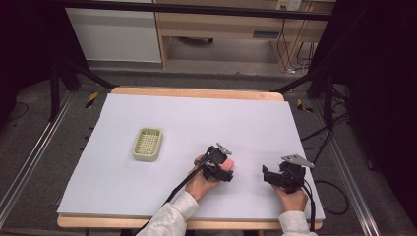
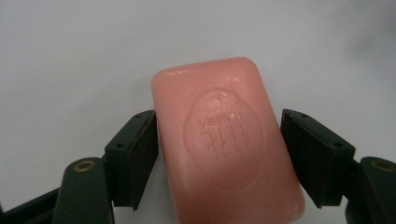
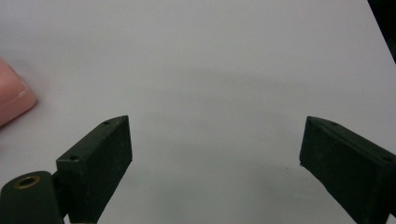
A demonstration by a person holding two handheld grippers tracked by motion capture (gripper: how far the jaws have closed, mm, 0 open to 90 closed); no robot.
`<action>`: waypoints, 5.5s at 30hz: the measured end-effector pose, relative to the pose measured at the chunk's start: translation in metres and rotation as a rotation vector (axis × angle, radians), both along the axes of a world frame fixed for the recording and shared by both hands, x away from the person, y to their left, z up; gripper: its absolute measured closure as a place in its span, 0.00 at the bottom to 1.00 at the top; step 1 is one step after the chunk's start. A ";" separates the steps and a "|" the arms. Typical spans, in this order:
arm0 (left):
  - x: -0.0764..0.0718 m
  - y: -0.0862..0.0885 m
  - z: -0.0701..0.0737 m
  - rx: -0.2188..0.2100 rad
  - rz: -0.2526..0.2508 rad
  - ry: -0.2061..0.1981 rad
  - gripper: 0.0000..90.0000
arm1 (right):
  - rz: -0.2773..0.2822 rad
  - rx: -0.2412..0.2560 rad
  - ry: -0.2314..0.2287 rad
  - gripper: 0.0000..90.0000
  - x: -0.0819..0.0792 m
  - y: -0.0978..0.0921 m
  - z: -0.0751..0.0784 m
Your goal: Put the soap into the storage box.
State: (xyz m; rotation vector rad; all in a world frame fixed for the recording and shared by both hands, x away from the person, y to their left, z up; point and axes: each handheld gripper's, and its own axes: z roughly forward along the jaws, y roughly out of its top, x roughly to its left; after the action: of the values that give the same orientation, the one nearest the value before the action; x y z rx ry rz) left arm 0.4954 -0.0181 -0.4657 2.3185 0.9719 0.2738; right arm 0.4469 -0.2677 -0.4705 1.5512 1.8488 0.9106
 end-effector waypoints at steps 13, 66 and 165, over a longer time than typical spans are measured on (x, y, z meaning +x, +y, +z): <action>0.002 0.000 0.000 0.008 0.009 0.024 0.38 | 0.000 0.001 0.002 0.11 0.000 0.000 0.000; -0.004 0.070 0.038 -0.059 0.060 -0.027 0.41 | -0.001 -0.007 0.001 0.11 0.000 0.000 0.000; 0.052 0.234 0.038 -0.079 0.486 -0.067 0.41 | 0.012 -0.014 0.001 0.11 0.000 0.003 0.000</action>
State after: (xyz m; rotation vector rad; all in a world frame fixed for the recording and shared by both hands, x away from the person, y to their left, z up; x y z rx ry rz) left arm 0.5472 0.2154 -0.4279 1.9609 1.4746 0.4938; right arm 0.4474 -0.2648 -0.4708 1.5342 1.8628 0.9004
